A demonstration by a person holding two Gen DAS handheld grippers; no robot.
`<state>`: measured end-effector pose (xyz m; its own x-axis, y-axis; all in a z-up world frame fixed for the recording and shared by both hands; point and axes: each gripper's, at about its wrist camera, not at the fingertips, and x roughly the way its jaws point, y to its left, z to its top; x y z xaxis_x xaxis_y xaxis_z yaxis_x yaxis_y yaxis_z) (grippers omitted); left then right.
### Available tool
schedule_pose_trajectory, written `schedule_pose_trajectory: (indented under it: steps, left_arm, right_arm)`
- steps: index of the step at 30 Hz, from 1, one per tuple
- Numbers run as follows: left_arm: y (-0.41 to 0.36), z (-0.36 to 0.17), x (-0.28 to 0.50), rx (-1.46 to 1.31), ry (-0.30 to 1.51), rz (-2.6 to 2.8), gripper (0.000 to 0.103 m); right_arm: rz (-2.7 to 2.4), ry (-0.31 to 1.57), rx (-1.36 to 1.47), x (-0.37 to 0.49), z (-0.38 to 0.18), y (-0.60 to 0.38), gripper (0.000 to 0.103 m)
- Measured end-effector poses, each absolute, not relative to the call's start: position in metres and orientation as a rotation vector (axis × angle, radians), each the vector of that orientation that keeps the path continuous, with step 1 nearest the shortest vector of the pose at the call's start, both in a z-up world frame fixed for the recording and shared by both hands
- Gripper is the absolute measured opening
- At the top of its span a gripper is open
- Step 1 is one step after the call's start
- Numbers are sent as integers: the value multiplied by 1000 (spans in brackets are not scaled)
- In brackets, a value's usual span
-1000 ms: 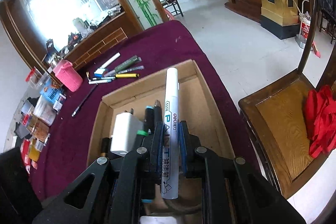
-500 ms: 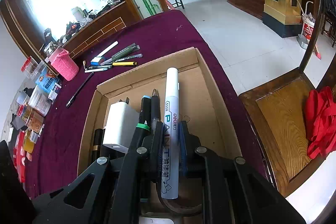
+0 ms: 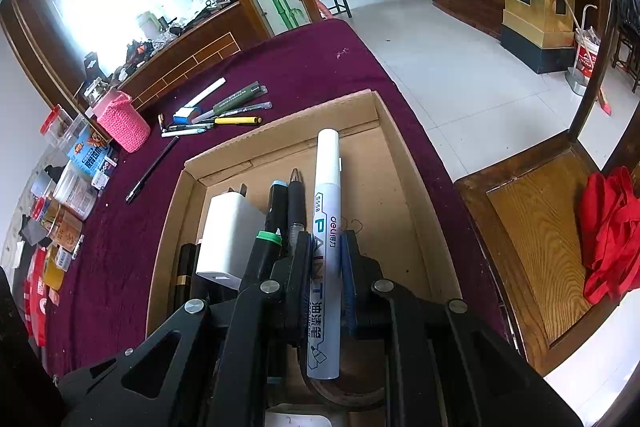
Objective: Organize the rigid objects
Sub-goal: 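Lower both markers into the tray and open both tools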
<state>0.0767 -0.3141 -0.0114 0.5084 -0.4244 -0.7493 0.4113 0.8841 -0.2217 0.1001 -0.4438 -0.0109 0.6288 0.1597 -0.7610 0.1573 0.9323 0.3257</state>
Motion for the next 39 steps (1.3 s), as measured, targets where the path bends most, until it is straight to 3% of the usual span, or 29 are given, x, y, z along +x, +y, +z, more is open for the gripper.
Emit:
schedule_pose_trajectory:
  steps: [39]
  left_arm:
    - [-317, -7, 74, 14, 886, -474, 13]
  right_arm:
    - [9, 914, 383, 104, -14, -440, 13]
